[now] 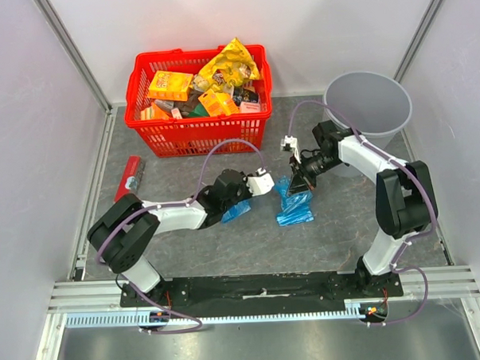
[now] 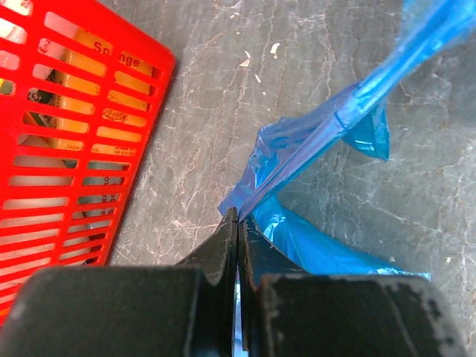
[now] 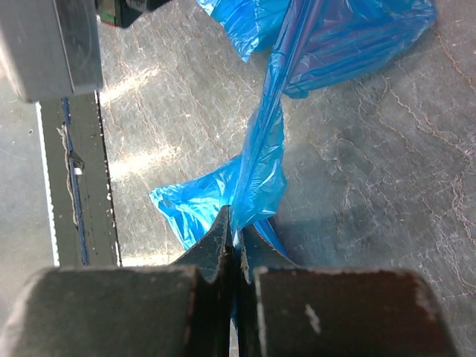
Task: Put the trash bags into the trash bin
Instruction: Tear the trash bag at the center of the board, then place the trash bag at the center of the board.
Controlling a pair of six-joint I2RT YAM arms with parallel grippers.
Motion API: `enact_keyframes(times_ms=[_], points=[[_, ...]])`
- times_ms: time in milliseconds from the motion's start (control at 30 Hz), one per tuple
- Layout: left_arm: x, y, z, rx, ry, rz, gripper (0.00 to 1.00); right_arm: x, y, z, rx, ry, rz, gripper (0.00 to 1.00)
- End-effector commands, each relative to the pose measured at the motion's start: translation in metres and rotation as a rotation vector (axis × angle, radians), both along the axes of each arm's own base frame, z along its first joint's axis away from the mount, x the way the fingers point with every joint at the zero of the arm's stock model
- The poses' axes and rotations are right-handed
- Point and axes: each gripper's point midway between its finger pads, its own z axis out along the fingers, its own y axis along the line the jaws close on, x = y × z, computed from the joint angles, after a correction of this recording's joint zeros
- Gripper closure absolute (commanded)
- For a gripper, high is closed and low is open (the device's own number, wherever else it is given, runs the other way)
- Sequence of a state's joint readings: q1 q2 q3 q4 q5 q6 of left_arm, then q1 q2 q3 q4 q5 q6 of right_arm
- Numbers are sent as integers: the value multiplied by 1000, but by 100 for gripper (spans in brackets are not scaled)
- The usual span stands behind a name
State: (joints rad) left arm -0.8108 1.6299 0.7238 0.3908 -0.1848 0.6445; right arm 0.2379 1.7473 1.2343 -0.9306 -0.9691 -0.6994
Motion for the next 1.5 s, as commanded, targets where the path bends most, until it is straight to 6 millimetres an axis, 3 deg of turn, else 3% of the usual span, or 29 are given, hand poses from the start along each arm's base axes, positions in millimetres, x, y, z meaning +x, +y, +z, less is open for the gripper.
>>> enact_keyframes(times_ms=[0, 300, 433, 700, 933, 1333, 1467], points=[[22, 102, -30, 207, 54, 363, 98, -24, -27, 4, -67, 72, -64, 100], [37, 123, -29, 162, 115, 452, 98, -30, -42, -9, -146, 21, -98, 100], [36, 120, -25, 123, 140, 438, 98, -30, -43, -12, -153, 27, -102, 100], [33, 123, 11, 22, 168, 413, 98, -7, -61, 4, -287, -65, -174, 100], [31, 135, 34, -17, 195, 403, 98, -6, -109, 26, -535, -222, -215, 100], [35, 132, 47, -55, 210, 399, 98, -49, -201, -3, -970, -327, -170, 100], [36, 133, 52, -61, 207, 397, 98, -60, -231, -4, -1066, -335, -178, 100]])
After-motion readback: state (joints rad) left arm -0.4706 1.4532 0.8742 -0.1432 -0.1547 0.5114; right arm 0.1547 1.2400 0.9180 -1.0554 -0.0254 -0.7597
